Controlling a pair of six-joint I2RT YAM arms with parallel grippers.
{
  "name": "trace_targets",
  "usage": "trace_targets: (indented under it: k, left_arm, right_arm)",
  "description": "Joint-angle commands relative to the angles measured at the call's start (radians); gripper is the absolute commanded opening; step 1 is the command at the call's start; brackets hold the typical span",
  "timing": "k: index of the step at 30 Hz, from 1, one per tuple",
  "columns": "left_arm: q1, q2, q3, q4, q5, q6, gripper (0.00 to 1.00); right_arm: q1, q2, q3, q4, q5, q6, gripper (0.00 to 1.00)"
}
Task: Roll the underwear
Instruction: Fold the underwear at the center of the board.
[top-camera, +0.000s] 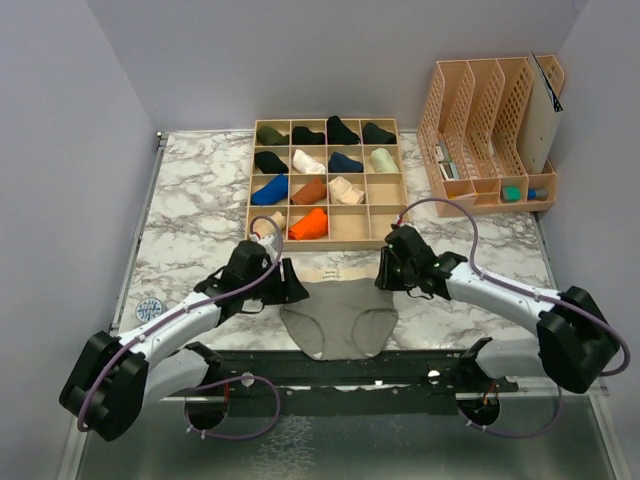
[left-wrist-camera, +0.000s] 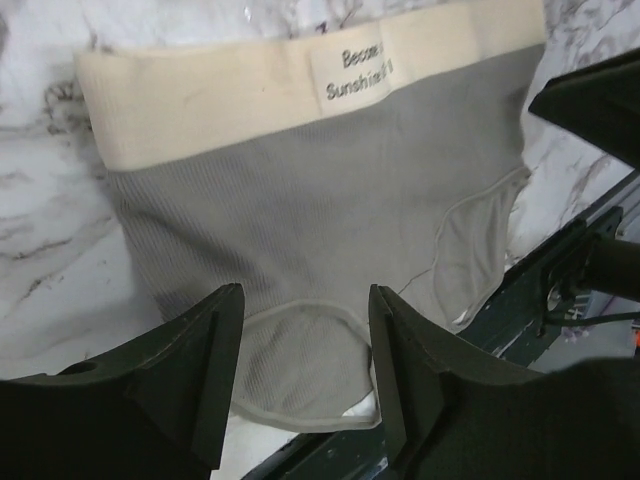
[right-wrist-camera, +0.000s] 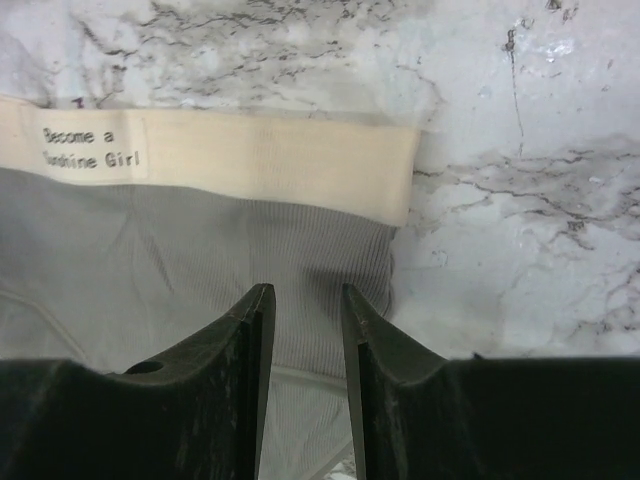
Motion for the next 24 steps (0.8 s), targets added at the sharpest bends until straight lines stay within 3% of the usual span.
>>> trace_targets:
  k: [1,8,14,20,24]
  left_arm:
    - [-0.031,0.011,-0.05,0.015,0.005,-0.035,0.57]
    - [-0.056,0.057,-0.102,-0.044,-0.131,-0.054,0.55]
    - [-0.094,0.071,-0.099,-0.061,-0.196,-0.08,0.55]
    - [-0.108,-0.004,-0.058,-0.058,-0.202,-0.097,0.62]
    - [-0.109,-0.044,-0.006,-0.055,-0.205,-0.1,0.66]
  right_arm:
    - [-0.028,0.103,0.046,-0.014,0.069,-0.025,0.36]
    - [-0.079,0.196,0.07,0.009,0.188,-0.031,0.35]
    - [-0.091,0.264,0.096,-0.001,0.183,-0.041,0.35]
    - [-0.091,0.104,0.089,0.027,-0.046,-0.155,0.43]
    - [-0.091,-0.02,0.081,-0.056,0.001,-0.131,0.53]
